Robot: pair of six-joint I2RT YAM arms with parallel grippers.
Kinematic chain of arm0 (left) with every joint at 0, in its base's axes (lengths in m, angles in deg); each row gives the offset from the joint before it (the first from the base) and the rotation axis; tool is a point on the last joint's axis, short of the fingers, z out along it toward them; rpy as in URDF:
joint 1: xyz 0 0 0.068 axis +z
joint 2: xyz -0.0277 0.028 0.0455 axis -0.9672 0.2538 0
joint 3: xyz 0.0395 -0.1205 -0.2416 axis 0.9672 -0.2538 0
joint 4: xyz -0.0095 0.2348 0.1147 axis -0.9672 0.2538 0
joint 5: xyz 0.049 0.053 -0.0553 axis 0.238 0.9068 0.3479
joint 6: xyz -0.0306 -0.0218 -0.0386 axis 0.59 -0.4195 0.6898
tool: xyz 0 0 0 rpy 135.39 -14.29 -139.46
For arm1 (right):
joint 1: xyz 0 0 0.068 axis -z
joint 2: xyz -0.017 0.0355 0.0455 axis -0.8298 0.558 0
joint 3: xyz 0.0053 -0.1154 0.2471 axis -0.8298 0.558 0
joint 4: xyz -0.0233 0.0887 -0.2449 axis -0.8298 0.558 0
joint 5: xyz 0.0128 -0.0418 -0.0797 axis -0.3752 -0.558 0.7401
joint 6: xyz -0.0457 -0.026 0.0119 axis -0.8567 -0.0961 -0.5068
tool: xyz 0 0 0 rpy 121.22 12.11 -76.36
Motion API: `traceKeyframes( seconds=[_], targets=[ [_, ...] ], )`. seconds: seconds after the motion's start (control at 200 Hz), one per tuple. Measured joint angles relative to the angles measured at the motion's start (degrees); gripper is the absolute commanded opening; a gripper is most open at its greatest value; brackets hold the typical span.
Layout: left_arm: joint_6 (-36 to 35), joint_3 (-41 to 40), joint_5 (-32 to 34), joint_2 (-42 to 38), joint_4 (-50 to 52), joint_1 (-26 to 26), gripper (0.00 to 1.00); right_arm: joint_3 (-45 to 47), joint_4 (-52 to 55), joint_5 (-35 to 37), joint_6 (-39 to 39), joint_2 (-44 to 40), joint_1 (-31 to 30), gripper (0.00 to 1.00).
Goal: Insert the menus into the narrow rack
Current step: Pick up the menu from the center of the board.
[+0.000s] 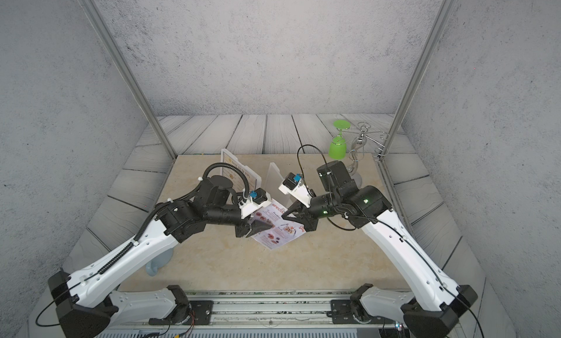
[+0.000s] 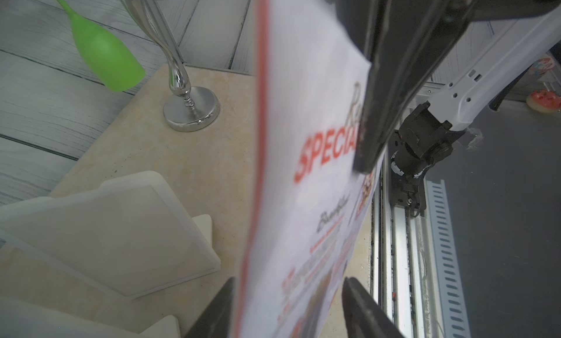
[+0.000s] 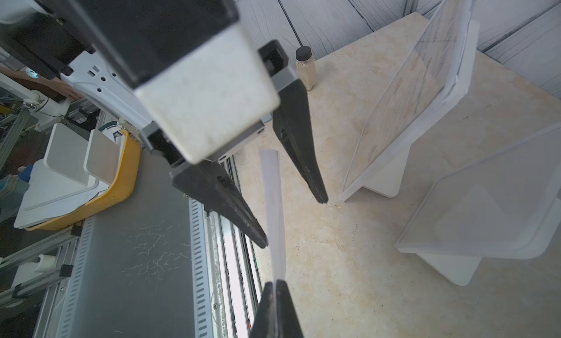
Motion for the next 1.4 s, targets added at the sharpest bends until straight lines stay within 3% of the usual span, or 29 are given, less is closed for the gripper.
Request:
traceKeyframes(
  seconds=[0.175, 0.39, 0.55, 0.631, 0.731, 0.801, 0.886, 1.081, 1.401],
  targets=[
    [-0.07, 0.15, -2.08, 0.07, 0.55, 0.7, 0.43, 0.79, -1.81, 0.96, 0.15, -0.02, 0.02, 0.0],
    [-0.13, 0.17, -3.19, 0.07, 0.92, 0.74, 0.13, 2.27, -3.3, 2.75, 0.74, -0.02, 0.0, 0.0],
    [-0.72, 0.22, -3.52, 0.07, 1.03, 1.07, 0.0, 2.82, -4.55, 3.48, 1.42, -0.02, 0.0, 0.0],
    [-0.66, 0.22, -3.61, 0.13, 0.98, 1.11, 0.0, 2.91, -5.03, 3.93, 1.84, -0.02, 0.02, 0.02],
    [-0.59, 0.22, -3.63, 0.17, 0.79, 1.29, 0.0, 3.21, -6.08, 4.96, 2.95, -0.11, 0.02, 0.16],
    [-0.24, 0.22, -3.63, 0.17, 0.61, 1.6, 0.0, 4.09, -7.37, 6.32, 4.39, -0.48, 0.02, 0.34],
    [0.39, 0.24, -3.67, 0.17, 0.28, 2.34, 0.0, 5.18, -9.51, 9.16, 5.99, -1.25, 0.02, 0.43],
    [3.34, 2.47, -3.72, 0.15, -0.42, 5.64, 0.0, 7.17, -14.14, 14.53, 9.51, -4.98, 0.63, 0.52],
    [9.2, 6.91, -5.66, -1.51, -3.67, 8.94, 0.0, 10.71, -18.8, 16.68, 11.39, -10.25, 1.49, 0.62]
  ],
)
